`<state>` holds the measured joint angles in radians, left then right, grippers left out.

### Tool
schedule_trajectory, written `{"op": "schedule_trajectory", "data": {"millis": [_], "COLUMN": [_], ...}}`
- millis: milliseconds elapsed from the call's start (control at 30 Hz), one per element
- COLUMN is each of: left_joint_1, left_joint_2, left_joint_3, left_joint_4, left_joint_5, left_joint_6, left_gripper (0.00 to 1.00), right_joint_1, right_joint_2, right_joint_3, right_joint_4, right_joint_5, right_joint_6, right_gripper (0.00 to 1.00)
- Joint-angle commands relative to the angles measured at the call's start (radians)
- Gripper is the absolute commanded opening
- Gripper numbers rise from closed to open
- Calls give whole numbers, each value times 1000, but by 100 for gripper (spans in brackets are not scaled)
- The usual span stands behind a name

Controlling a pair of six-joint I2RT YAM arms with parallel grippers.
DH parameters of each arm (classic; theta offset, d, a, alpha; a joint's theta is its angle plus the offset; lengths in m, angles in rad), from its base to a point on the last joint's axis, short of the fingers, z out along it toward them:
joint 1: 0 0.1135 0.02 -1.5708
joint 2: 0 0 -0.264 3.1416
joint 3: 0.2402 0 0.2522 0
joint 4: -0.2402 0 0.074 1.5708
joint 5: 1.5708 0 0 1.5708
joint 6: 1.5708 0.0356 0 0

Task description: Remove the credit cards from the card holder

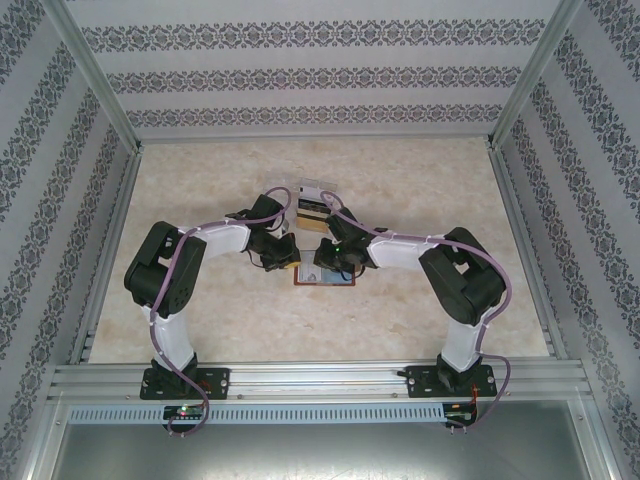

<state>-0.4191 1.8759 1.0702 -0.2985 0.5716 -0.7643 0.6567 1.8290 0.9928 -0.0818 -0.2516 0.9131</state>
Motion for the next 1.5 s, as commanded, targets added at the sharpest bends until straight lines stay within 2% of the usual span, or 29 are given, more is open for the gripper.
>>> {"op": "schedule_trajectory", "data": {"millis": [0,300,433,1000,1200,1333,1467], "left_joint_1": [-11,-11,-10,-10,-10,-10,-15], "left_joint_2": [54,58,58,39,-24,-65,-63], "left_joint_3": [-6,-8,-7,12,46,43,30], "left_joint_4": [-40,-42,-46,-54,-45,19,65], "left_joint_5": [-39,-45,-47,-31,18,79,113], "left_joint_6": [23,23,25,36,47,26,12], "left_gripper": [2,1,0,0,3,6,6], "right_joint_1": [-4,-19,-28,-74,-79,-77,-75], "right_joint_2": [-60,-112,-122,-176,-208,-182,-164], "right_joint_3": [-33,-100,-116,-185,-192,-182,-182], "right_joint_4": [78,223,217,118,103,131,149], "right_joint_5": [-28,-104,-92,-26,-3,-59,-63], "right_joint_6": [-11,-13,-19,-66,-83,-79,-64], "right_gripper": [16,9,6,5,3,4,4]}}
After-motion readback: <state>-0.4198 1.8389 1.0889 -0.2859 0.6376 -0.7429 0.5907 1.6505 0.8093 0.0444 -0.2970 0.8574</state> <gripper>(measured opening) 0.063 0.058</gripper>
